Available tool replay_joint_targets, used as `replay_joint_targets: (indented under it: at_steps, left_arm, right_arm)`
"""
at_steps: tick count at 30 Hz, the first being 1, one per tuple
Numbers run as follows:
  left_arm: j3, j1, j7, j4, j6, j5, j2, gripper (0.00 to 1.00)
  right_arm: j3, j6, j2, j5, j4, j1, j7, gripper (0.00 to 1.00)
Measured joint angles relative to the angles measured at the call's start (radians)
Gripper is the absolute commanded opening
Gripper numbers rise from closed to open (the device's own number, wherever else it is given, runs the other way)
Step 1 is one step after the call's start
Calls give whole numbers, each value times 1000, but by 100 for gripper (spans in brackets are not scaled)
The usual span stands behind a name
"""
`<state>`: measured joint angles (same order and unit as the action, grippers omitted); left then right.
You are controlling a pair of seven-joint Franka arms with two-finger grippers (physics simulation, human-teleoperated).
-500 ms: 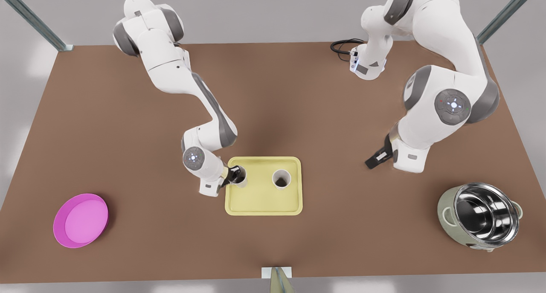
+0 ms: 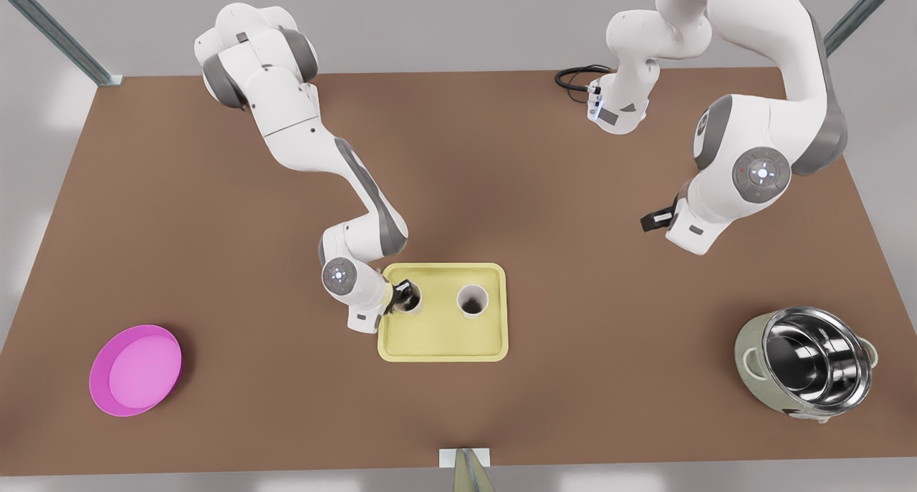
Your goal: Use both arms to respectively pick up the white IKEA cups from the middle-left and middle-right positions, then place the white IKEA cups onto the middle-middle tray, ensuring that the cups remain upright and do not tip over
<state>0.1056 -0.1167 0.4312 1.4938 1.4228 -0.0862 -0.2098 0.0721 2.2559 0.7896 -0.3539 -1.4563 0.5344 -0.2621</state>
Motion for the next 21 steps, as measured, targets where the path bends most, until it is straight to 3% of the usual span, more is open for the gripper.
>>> replay_joint_targets:
  at_steps: [6, 10, 13, 16, 18, 21]
  left_arm:
    - [0, 0, -93, -1, -16, 1, -6, 100]
    - [0, 2, -139, -1, -20, 1, -10, 100]
    - [0, 2, -168, -1, -22, 1, -11, 100]
    - [0, 2, -192, -2, -25, 2, -11, 100]
    - [0, 2, -206, -2, -29, 2, -11, 100]
    - [0, 3, -225, -15, -42, 7, -10, 100]
  right_arm:
    - [-1, 1, -16, -3, 1, 0, -6, 100]
    - [6, -56, -145, -3, -10, -17, -14, 100]
    - [60, -248, -268, 22, 59, -87, -10, 100]
    - [126, -523, -311, 223, 217, -124, 23, 100]
    - [97, -646, -428, 316, 209, -192, 46, 100]
    - [3, -756, -663, 402, 63, -298, 81, 100]
